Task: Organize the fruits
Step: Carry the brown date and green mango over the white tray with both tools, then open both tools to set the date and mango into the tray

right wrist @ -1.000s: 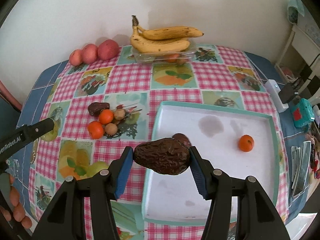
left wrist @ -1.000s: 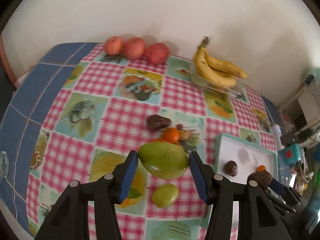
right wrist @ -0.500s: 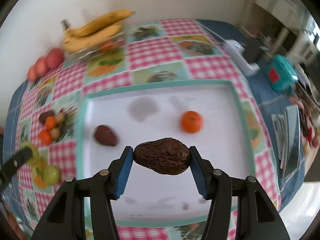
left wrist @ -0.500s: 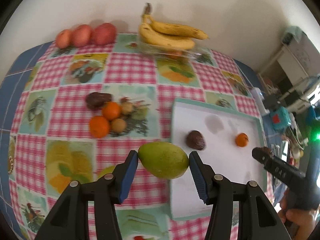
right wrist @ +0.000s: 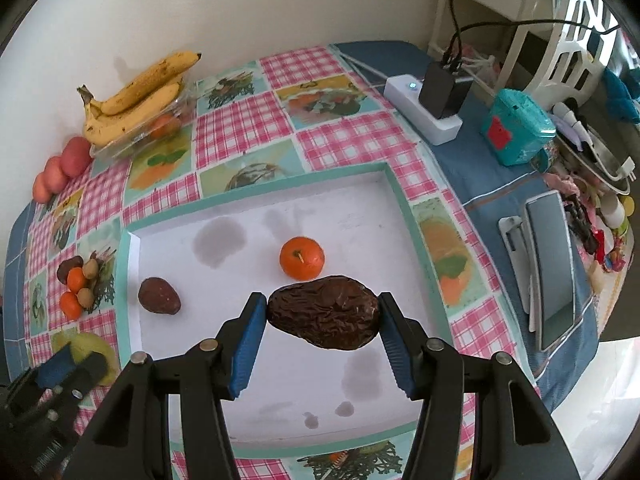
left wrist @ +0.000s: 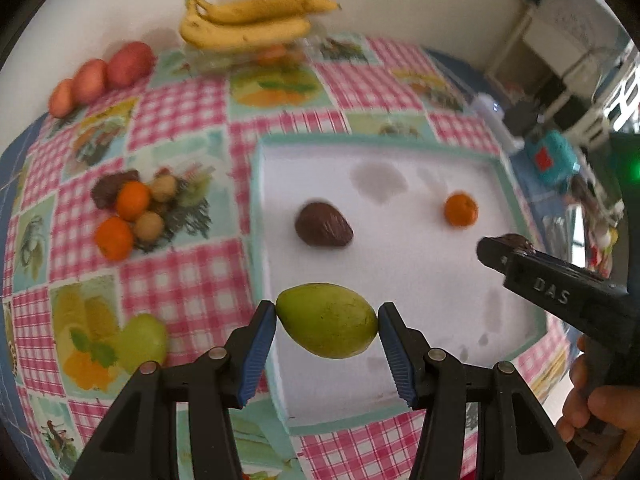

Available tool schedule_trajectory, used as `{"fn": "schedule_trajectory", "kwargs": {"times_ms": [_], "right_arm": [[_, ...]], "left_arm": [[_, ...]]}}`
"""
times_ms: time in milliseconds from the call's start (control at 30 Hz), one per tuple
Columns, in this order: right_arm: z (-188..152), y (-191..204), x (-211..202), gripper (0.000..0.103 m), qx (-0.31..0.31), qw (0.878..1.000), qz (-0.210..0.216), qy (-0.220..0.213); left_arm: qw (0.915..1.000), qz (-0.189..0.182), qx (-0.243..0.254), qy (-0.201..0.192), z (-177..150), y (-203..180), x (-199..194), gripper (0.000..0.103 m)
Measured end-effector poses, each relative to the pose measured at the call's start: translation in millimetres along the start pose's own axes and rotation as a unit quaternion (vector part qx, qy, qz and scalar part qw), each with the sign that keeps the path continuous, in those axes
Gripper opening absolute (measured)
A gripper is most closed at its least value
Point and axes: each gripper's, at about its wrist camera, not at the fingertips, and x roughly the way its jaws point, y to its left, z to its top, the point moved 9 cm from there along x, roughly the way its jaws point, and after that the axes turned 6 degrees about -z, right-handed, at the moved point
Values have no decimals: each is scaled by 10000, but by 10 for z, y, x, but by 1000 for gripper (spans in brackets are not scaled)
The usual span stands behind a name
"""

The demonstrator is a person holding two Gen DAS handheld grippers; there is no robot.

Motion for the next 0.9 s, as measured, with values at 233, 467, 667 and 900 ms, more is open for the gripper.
{"fn": "schedule_trajectory", "kwargs": {"times_ms": [233,467,667,900], "right_arm": [[-231,69,414,58,-128,9981,-13,606],[-306,68,580,58,-110,9969,-57,775],[-335,64,650,58,-175,9963,-74,843],[-324,50,665,58,-236,9959,-109,865]], "left_arm": [[9994,45,66,341,-137,-52,265,56],[9991,118,167,366,-175,-75,360,56],[9992,102,119,356,-166,-74,377,56],[9991,134,210,338,-149,-90,361,58]]}}
